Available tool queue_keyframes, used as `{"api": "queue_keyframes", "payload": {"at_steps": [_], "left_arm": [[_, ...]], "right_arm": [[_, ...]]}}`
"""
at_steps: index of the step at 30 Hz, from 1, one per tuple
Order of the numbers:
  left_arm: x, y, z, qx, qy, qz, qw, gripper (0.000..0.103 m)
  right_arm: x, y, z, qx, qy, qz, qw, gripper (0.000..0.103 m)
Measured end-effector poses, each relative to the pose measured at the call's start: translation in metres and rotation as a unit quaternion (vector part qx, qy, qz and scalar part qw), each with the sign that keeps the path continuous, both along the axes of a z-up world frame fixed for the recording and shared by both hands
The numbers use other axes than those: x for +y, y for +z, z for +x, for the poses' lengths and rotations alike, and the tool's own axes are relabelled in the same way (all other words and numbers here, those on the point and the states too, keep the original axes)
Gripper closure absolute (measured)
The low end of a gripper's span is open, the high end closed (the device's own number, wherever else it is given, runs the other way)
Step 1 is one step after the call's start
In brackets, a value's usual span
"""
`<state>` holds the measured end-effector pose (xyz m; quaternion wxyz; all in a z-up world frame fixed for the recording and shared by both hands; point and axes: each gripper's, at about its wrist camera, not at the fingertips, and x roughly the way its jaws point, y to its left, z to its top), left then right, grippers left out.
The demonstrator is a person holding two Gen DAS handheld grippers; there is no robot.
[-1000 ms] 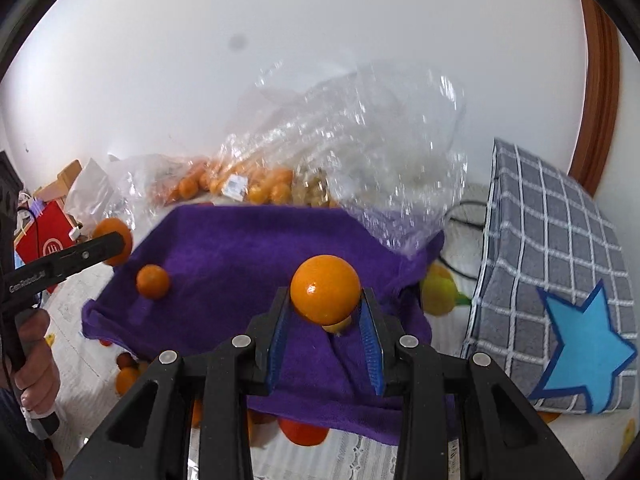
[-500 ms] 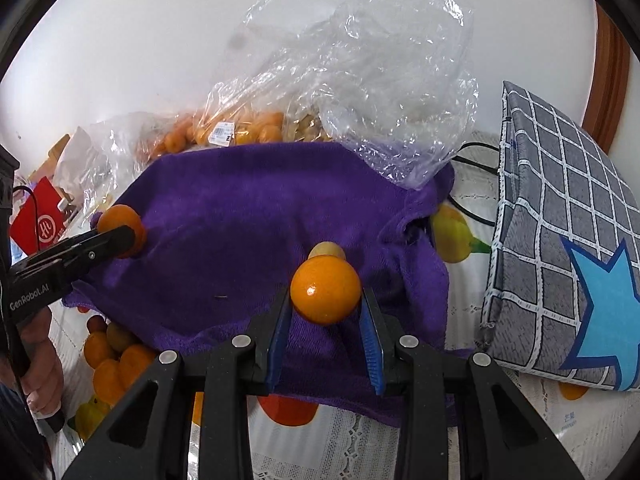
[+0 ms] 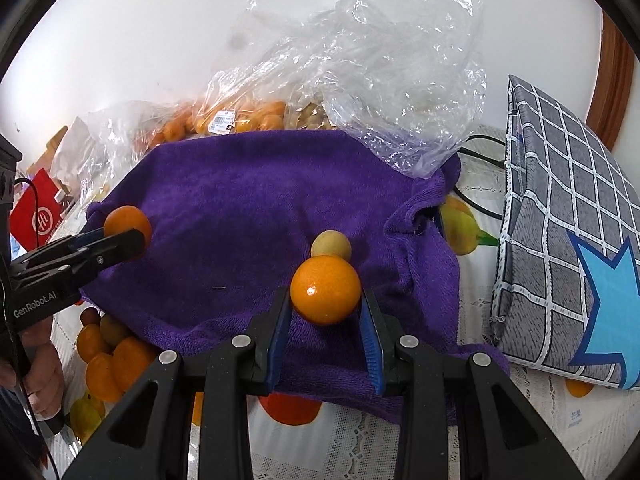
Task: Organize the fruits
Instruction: 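Lift both oranges onto the towel and open both tools beside the earlier fruits, then withdraw both open tools from the towel toward the fruit row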
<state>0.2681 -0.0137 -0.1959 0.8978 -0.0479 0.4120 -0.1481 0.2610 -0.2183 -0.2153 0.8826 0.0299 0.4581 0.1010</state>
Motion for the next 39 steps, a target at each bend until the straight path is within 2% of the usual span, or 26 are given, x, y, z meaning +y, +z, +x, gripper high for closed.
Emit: {"api": "queue_keyframes", "payload": {"at_steps": [15, 28, 33, 39], "left_arm": [[-0.002, -0.008, 0.004, 0.024, 0.002, 0.013, 0.9996, 0.062], [-0.004, -0.009, 0.004, 0.024, -0.002, 0.016, 0.9996, 0.061], [-0.004, -0.002, -0.001, 0.002, -0.008, 0.005, 1.0, 0.052], [0.0, 0.007, -0.007, -0.026, -0.004, -0.009, 0.9996, 0.048]], "right_arm": [[-0.001, 0.001, 0.0, 0.001, 0.001, 0.0, 1.0, 0.069], [0.0, 0.007, -0.005, -0.009, 0.002, -0.007, 1.0, 0.068], [0.002, 0.018, -0.011, -0.031, 0.005, -0.01, 0.999, 0.066], [-0.002, 0.03, -0.019, -0.064, -0.001, -0.009, 0.998, 0.065]]}}
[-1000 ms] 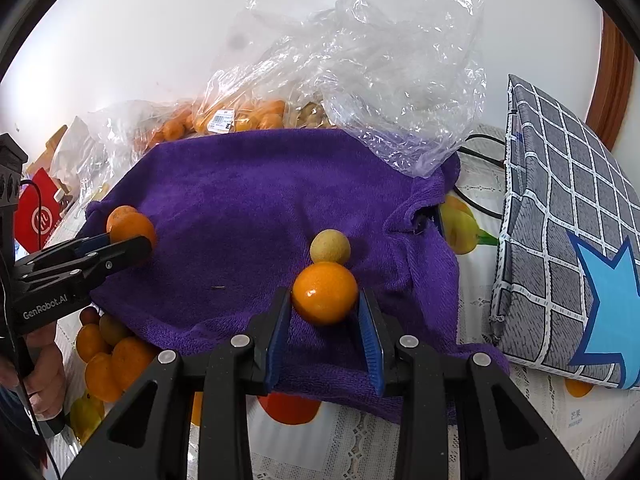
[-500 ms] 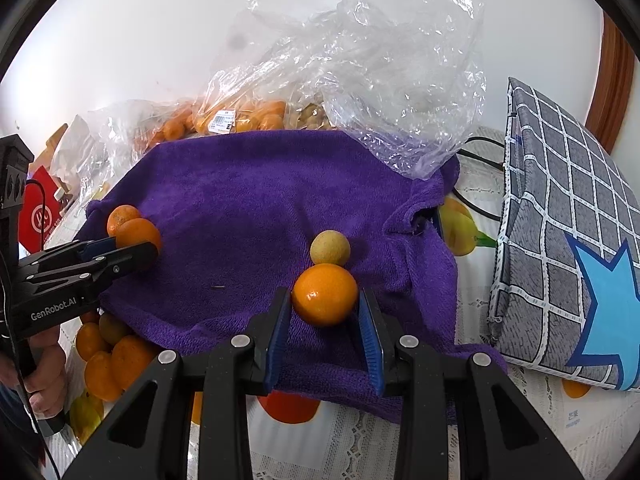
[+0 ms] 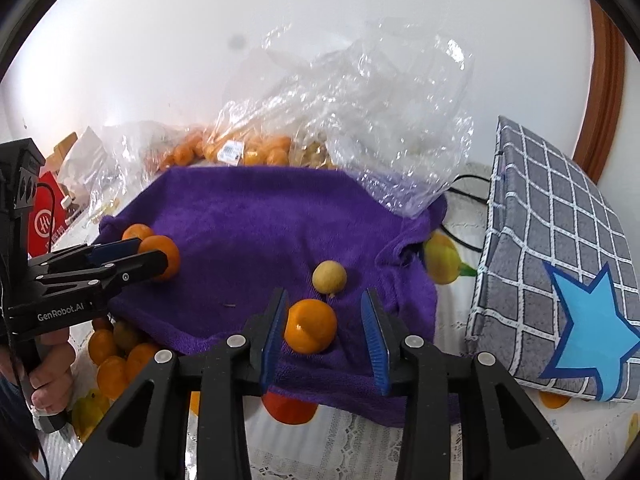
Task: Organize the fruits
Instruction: 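Withdraw both open tools from the towel toward the fruit row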
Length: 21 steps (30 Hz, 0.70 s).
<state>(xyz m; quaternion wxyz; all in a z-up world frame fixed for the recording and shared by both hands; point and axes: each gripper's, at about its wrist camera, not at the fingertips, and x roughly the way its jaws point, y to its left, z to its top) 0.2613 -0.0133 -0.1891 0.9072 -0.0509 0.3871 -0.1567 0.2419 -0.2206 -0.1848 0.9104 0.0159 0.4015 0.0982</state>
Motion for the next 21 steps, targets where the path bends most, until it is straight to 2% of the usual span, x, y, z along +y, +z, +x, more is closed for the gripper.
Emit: {"api": "queue_keyframes", "payload": {"at_steps": [11, 17, 21], "left_arm": [[0.005, 0.011, -0.008, -0.045, 0.022, -0.012, 0.9987, 0.048], [0.006, 0.013, -0.01, -0.052, 0.019, -0.014, 0.9984, 0.048], [0.011, 0.013, -0.013, -0.049, 0.027, -0.022, 0.9982, 0.048]], "right_arm": [[-0.006, 0.008, -0.01, -0.044, 0.0, 0.041, 0.998, 0.065], [-0.007, 0.007, -0.018, -0.038, -0.015, 0.053, 0.998, 0.065], [-0.003, 0.003, -0.029, -0.017, -0.018, 0.064, 0.998, 0.065]]}}
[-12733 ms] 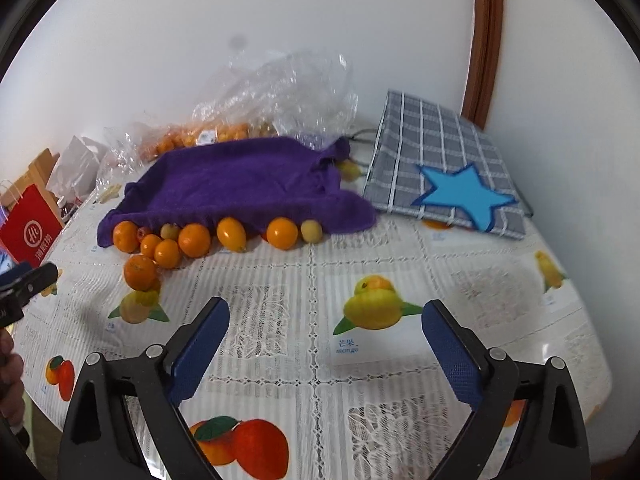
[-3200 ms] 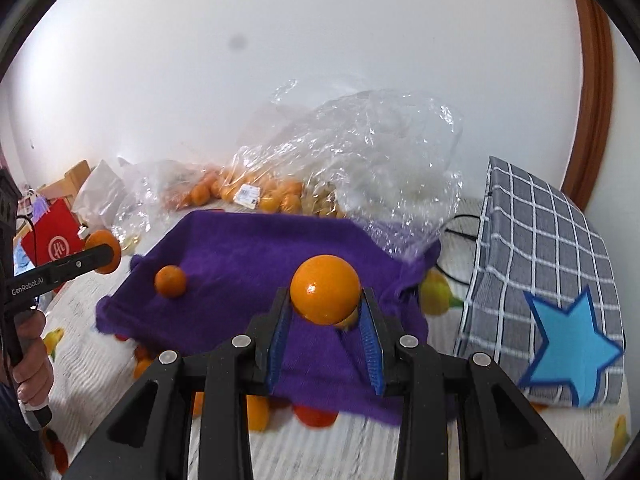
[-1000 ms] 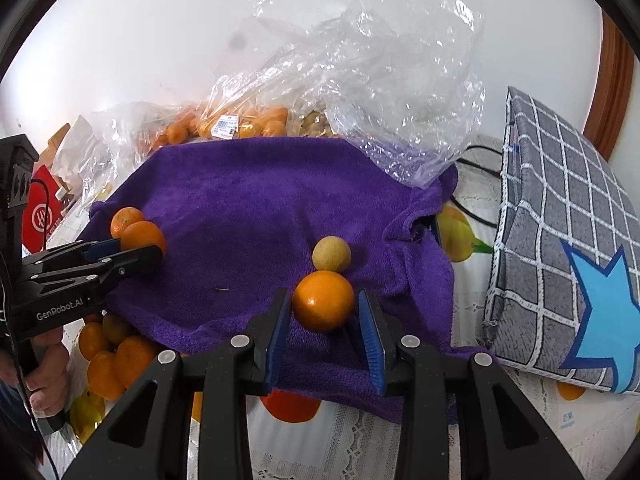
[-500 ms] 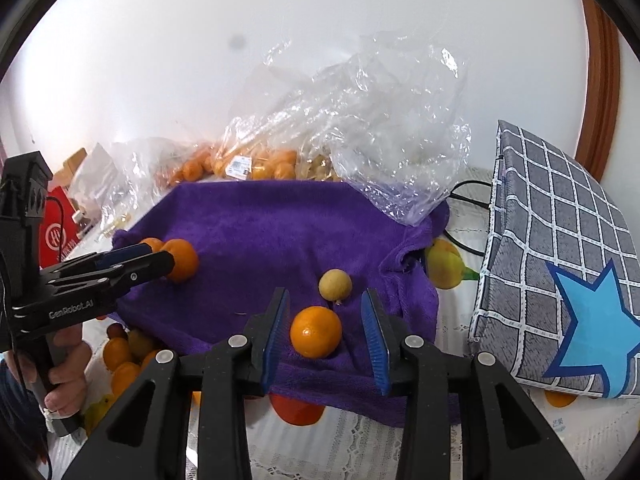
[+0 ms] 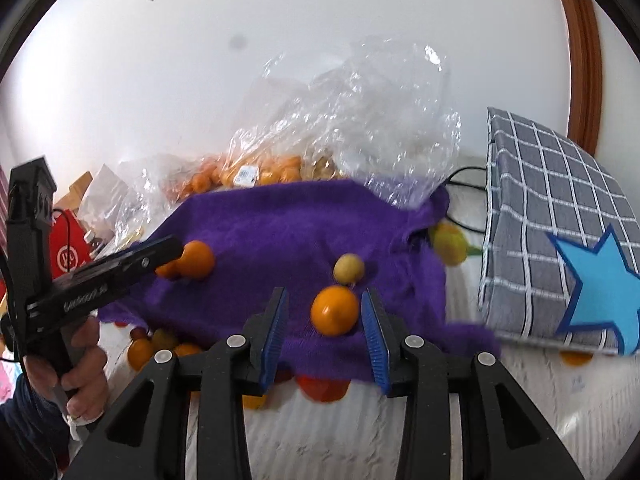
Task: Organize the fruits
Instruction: 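Withdraw both open tools from the towel toward the fruit row, then grasp a fruit below the towel edge with the left tool while the right tool grasps an orange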
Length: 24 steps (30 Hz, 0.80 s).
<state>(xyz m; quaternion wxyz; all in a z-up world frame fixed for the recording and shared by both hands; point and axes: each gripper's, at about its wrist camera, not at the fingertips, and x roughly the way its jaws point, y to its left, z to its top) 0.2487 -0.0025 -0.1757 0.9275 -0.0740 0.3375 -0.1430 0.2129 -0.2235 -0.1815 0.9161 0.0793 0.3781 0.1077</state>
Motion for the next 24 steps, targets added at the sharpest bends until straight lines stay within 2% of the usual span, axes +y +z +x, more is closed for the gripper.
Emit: {"api": "queue_keyframes", "payload": {"at_steps": [2, 5, 7, 13, 16, 24], "left_arm": [[0.003, 0.001, -0.004, 0.0, 0.005, -0.003, 1.0, 0.048], [0.009, 0.004, -0.014, -0.008, 0.013, 0.001, 0.9999, 0.047], [0.013, 0.007, -0.023, -0.017, 0.015, 0.004, 0.9997, 0.043], [0.028, 0.015, -0.053, -0.043, 0.032, 0.025, 0.9982, 0.041], [0.038, 0.012, -0.06, -0.032, 0.04, 0.032, 0.9982, 0.041], [0.073, 0.006, -0.075, 0.002, 0.059, 0.003, 0.9982, 0.041]], "right_arm": [[0.005, 0.001, -0.006, 0.002, 0.002, -0.009, 1.0, 0.064], [0.012, 0.004, -0.018, 0.002, 0.004, -0.015, 1.0, 0.054], [0.014, 0.005, -0.024, 0.004, 0.002, -0.015, 1.0, 0.054], [0.018, 0.001, -0.037, 0.026, -0.007, -0.016, 1.0, 0.052], [0.022, -0.005, -0.041, 0.036, -0.01, -0.023, 0.999, 0.052], [0.035, -0.018, -0.04, 0.064, 0.022, -0.018, 0.998, 0.052]]}}
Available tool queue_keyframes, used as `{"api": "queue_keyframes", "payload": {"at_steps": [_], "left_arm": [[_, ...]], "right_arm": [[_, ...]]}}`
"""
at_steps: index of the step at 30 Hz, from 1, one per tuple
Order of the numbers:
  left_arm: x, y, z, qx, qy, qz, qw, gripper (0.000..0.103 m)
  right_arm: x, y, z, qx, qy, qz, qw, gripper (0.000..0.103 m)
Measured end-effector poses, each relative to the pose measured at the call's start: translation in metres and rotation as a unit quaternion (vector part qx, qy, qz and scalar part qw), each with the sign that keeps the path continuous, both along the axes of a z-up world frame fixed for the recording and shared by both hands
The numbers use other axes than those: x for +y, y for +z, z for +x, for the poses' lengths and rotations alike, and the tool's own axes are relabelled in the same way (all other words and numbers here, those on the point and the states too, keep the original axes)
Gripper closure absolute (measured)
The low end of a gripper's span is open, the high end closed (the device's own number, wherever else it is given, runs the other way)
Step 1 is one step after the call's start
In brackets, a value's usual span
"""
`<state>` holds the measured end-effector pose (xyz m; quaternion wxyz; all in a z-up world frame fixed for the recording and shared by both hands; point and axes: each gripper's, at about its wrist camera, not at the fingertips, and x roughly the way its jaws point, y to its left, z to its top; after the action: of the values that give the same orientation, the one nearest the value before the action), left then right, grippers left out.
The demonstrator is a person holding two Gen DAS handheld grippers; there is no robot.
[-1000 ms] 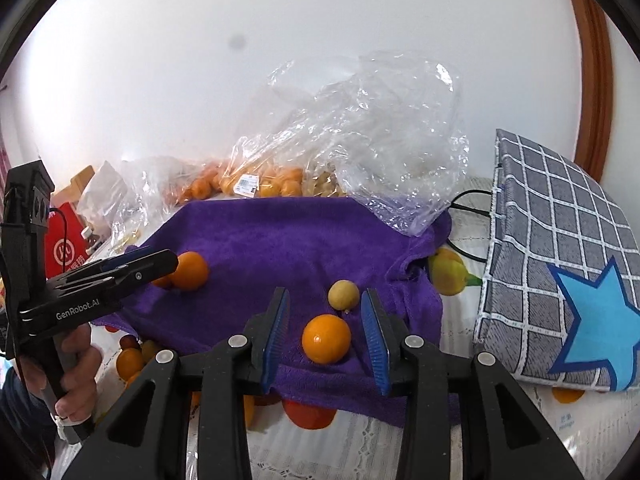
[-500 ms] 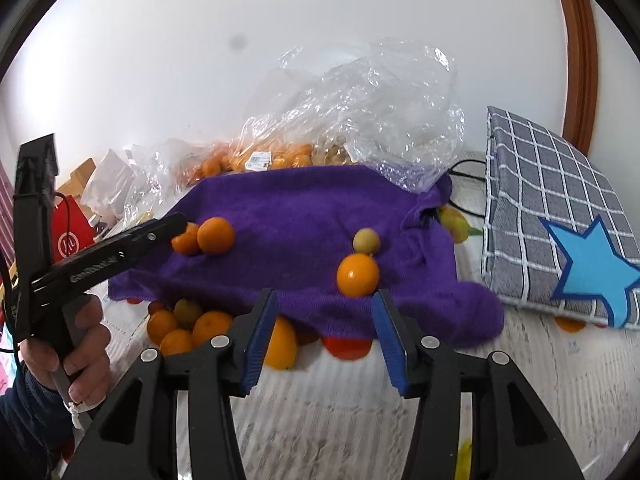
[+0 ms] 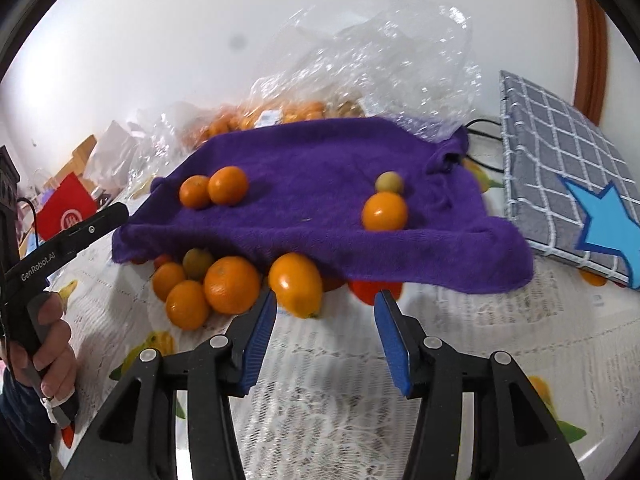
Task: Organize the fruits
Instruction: 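Grasp a fruit below the towel edge with the left tool while the right tool grasps an orange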
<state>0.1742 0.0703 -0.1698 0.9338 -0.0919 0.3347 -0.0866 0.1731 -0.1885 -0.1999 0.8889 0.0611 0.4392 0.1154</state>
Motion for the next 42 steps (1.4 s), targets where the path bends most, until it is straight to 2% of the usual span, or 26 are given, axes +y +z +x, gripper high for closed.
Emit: {"api": "queue_keyframes", "payload": {"at_steps": [3, 6, 9, 12, 14, 18, 22, 26, 31, 42], "left_arm": [[0.003, -0.003, -0.003, 0.011, -0.01, -0.005, 0.9999, 0.041], [0.002, -0.007, -0.002, 0.027, -0.03, -0.018, 0.999, 0.041], [-0.001, -0.012, -0.002, 0.043, -0.049, -0.021, 0.9977, 0.041], [-0.006, -0.014, -0.001, 0.053, -0.062, -0.021, 0.9964, 0.041], [-0.007, -0.017, 0.002, 0.066, -0.067, -0.024, 0.9953, 0.041], [-0.014, -0.021, 0.009, 0.083, -0.089, -0.032, 0.9921, 0.051], [-0.023, -0.027, 0.02, 0.105, -0.101, -0.036, 0.9887, 0.059], [-0.025, -0.032, 0.028, 0.119, -0.1, -0.06, 0.986, 0.064], [-0.02, -0.036, 0.032, 0.131, -0.091, -0.083, 0.9837, 0.082], [-0.012, -0.038, 0.031, 0.15, -0.09, -0.108, 0.9787, 0.083]], "right_arm": [[0.009, -0.004, 0.008, 0.008, 0.013, -0.018, 1.0, 0.055], [0.014, -0.009, 0.018, 0.023, 0.026, -0.009, 0.999, 0.063], [0.019, -0.011, 0.027, 0.035, 0.042, 0.002, 0.998, 0.065], [0.027, -0.013, 0.03, 0.034, 0.052, -0.01, 0.998, 0.07], [0.029, -0.014, 0.029, 0.03, 0.056, -0.014, 0.998, 0.071], [0.016, -0.01, 0.021, 0.027, 0.049, -0.008, 0.998, 0.071], [-0.001, -0.008, 0.011, 0.015, 0.028, -0.022, 0.999, 0.071], [-0.008, -0.01, 0.006, 0.015, 0.021, -0.025, 0.999, 0.071], [-0.006, -0.011, 0.006, 0.014, 0.022, -0.033, 0.999, 0.071], [-0.011, -0.014, 0.007, 0.017, 0.015, -0.021, 1.0, 0.071]]}}
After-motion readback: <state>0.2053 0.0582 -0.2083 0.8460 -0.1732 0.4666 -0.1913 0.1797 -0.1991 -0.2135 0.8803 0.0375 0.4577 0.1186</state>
